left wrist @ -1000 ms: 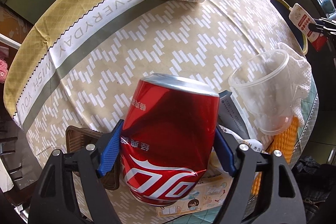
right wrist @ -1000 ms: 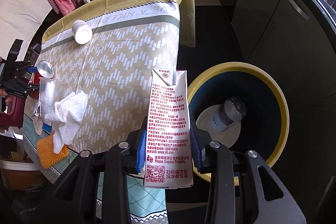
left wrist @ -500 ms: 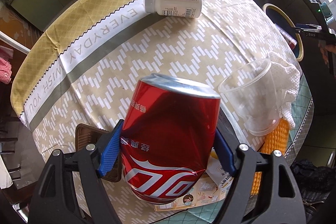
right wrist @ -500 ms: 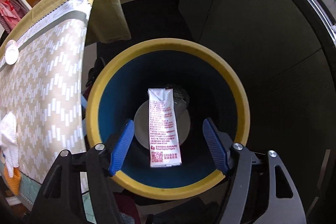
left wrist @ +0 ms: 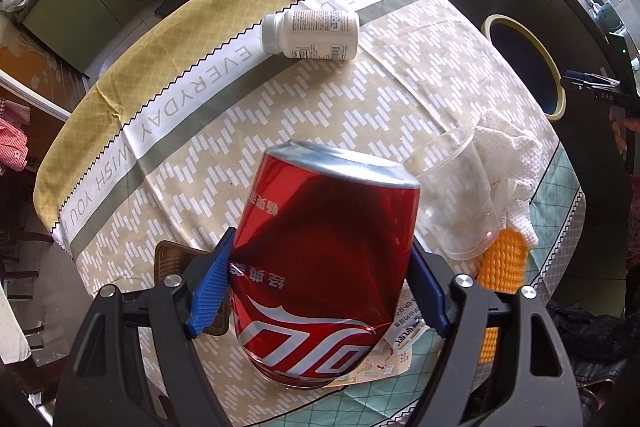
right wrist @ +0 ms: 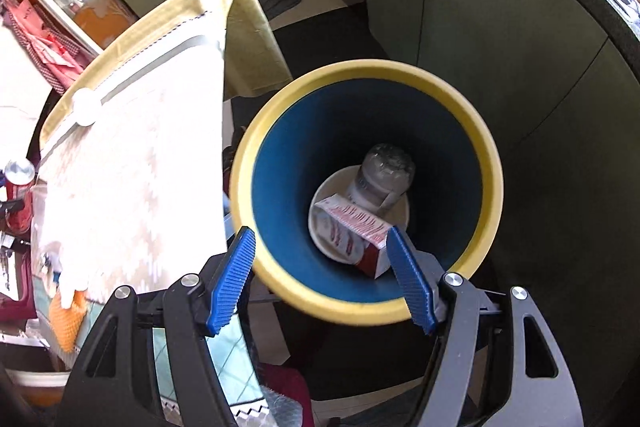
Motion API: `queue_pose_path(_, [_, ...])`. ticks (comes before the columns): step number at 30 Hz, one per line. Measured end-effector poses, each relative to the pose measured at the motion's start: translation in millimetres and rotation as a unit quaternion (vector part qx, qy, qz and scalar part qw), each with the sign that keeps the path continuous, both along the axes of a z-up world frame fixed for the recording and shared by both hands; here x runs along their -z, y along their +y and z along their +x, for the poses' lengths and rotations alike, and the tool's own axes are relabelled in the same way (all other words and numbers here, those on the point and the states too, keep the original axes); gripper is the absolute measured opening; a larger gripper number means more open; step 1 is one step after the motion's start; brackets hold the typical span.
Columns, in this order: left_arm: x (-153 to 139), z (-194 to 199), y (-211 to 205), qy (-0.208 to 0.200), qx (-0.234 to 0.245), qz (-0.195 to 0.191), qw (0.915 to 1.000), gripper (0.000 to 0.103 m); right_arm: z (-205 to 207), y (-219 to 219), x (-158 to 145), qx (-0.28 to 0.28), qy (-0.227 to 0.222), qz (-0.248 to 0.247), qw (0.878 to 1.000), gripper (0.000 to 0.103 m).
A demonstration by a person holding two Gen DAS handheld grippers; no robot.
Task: Collect trash
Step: 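Carry the crushed red can over the bin and open the left gripper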
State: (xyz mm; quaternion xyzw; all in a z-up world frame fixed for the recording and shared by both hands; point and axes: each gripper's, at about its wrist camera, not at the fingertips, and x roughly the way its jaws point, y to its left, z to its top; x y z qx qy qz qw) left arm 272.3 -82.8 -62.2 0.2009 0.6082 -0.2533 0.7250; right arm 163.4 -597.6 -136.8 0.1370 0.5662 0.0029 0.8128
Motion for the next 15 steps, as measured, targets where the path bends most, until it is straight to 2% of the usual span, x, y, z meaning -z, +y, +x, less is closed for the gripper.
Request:
queue_pose_path(8, [-21.4,-12.7,-51.5,-0.008,0.045,0.004,0.9990,0.074,-46.3,1.2,-23.1,-0.001,-0.041,0.046,0.998,0.068])
queue_pose_path(15, [-34.8,-27.8,-155.3,-0.015,0.123,0.000,0.9923,0.074,-98.3,-13.0,-44.6,0.014,-0.074,0.039,0.996,0.068])
